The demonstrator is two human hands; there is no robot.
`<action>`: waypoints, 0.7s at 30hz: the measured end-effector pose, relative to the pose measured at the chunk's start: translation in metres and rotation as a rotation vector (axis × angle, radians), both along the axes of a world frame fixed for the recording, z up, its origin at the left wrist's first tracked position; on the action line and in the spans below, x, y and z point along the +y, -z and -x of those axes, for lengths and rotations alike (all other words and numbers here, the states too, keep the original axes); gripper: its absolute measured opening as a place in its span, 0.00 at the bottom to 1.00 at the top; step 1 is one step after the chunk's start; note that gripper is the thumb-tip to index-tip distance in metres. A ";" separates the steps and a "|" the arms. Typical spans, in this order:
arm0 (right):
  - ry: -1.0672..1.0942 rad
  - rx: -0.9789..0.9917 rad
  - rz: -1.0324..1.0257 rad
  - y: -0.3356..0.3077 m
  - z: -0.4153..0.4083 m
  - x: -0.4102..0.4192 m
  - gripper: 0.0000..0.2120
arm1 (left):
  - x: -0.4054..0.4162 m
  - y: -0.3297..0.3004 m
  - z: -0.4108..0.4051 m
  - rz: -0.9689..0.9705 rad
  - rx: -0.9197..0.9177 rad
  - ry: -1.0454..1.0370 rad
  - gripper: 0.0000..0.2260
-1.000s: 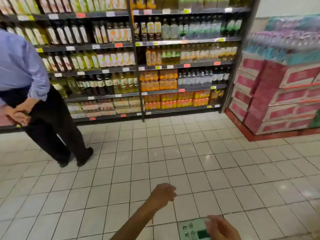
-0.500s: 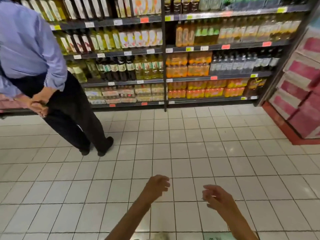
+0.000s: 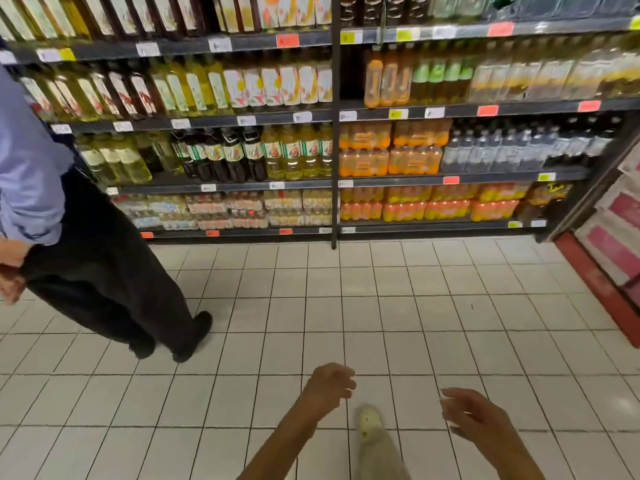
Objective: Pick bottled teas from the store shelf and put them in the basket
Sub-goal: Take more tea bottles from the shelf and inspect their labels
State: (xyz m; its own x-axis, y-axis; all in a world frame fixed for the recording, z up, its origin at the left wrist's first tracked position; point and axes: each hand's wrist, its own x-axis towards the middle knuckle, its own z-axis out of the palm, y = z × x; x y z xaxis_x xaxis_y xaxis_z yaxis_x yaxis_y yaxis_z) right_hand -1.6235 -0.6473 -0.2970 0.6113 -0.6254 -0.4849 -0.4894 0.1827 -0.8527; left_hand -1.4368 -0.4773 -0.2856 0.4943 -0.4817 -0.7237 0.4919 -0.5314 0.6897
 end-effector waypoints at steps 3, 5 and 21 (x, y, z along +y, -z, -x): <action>-0.088 -0.030 0.060 -0.011 -0.085 -0.064 0.06 | -0.045 -0.009 -0.058 0.063 0.016 -0.121 0.09; -0.154 -0.066 0.100 -0.027 -0.146 -0.099 0.06 | -0.068 -0.022 -0.101 0.130 0.005 -0.219 0.08; -0.396 -0.404 0.417 -0.111 -0.638 -0.258 0.21 | -0.211 -0.074 -0.533 0.119 -0.509 -0.453 0.13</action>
